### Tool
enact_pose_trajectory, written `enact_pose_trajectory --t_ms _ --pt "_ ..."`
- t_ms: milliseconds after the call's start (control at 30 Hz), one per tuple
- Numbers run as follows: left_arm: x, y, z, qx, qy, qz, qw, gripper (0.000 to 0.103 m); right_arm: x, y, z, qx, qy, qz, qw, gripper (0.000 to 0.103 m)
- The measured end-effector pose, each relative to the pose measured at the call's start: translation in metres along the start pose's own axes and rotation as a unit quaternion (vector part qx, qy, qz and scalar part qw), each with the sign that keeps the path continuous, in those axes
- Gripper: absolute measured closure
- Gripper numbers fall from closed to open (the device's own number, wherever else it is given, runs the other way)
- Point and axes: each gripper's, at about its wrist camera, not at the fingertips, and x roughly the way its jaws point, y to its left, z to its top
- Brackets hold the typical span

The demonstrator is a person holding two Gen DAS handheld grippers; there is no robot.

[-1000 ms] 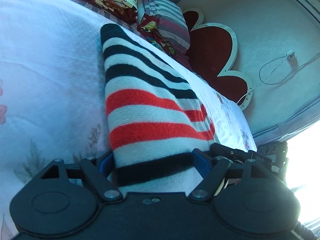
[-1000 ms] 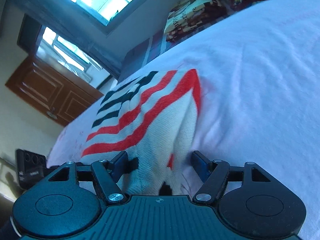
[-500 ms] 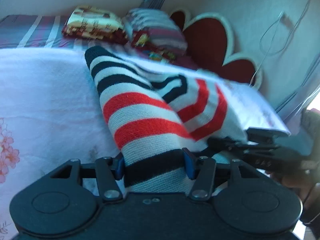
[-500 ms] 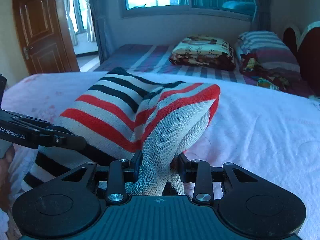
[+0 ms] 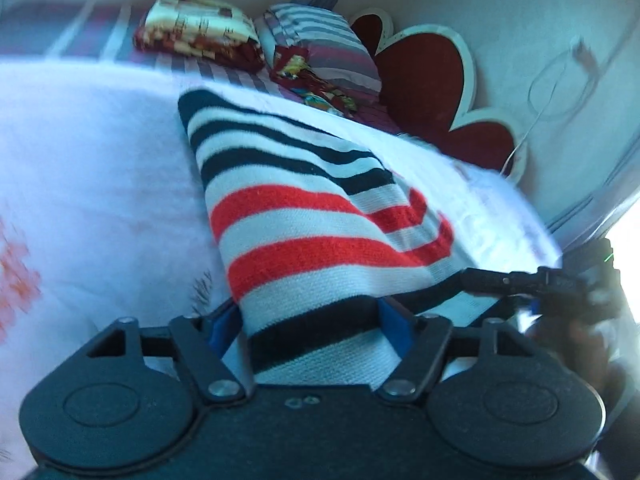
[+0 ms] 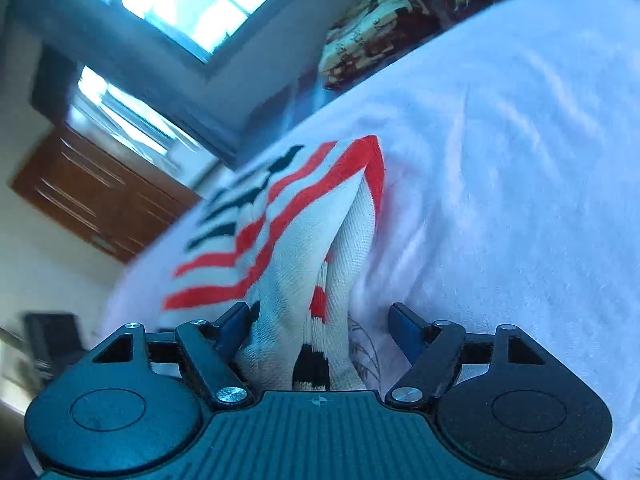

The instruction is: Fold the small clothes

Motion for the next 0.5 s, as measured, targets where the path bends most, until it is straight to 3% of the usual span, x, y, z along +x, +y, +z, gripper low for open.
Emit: enact_pose_trajectory --t_ms 67,133,167,233,333,500 --pt "0.004 0.007 -0.003 -0.022 0.004 -0.021 0.9995 0.036 0.007 -0.008 0.005 0.017 0.008 0.022 1.000 0.038" --pt "0.007 0.005 -0.004 -0.024 0.002 -0.025 0.9994 0.036 0.021 0.001 0.011 -0.008 0.024 0.015 1.000 0.041" --pt "0.008 0.004 -0.003 -0.021 0.002 -0.026 0.9994 0.035 0.028 0.008 0.012 -0.025 0.033 0.009 0.999 0.042" --pt "0.011 -0.001 -0.003 -0.015 0.002 -0.023 0.9996 0.032 0.041 0.029 0.013 -0.076 0.043 -0.031 0.996 0.055" --pt "0.015 -0.015 -0.003 0.012 -0.003 0.009 0.9999 0.033 0.046 0.068 0.000 -0.187 0.031 -0.100 0.977 0.067" --pt "0.008 -0.039 -0.004 0.053 -0.018 0.053 0.9971 0.049 0.057 0.112 -0.032 -0.304 -0.010 -0.189 0.933 0.068"
